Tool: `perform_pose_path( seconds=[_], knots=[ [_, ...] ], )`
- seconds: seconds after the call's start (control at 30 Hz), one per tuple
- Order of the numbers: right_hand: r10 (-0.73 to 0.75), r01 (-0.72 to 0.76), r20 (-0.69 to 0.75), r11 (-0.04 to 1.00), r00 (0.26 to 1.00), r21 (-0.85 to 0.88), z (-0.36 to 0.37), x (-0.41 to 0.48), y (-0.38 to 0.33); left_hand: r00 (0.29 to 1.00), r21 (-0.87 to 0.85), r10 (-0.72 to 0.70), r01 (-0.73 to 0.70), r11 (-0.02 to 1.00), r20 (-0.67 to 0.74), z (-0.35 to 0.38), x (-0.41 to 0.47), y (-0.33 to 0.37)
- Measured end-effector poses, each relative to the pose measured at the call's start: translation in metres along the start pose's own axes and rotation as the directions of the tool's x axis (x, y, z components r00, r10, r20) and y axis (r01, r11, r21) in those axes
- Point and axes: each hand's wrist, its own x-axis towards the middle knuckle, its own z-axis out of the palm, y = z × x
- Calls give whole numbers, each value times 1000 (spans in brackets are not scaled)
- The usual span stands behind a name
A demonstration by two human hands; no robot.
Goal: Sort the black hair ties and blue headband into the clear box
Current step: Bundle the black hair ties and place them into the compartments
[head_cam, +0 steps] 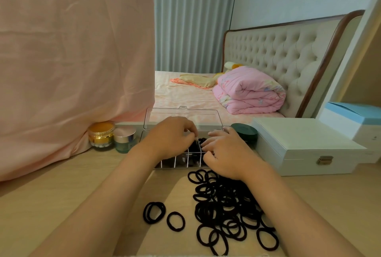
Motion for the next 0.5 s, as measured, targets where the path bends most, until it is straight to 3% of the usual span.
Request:
perform_pose_path(
  seconds=[0.2,0.4,0.5],
  knots=[
    [42,-25,-83,980,996,197,-14,-3,-3,995,101,8,-18,995,104,4,-7,-1],
    [163,-89,-229,949,960,304,-44,-7,-4,999,110,46,-43,993,-24,-10,-29,3],
    [126,-44,-209,932,970,360,-60,-11,-18,997,159,26,-38,987,77,-19,-50,11]
  ],
)
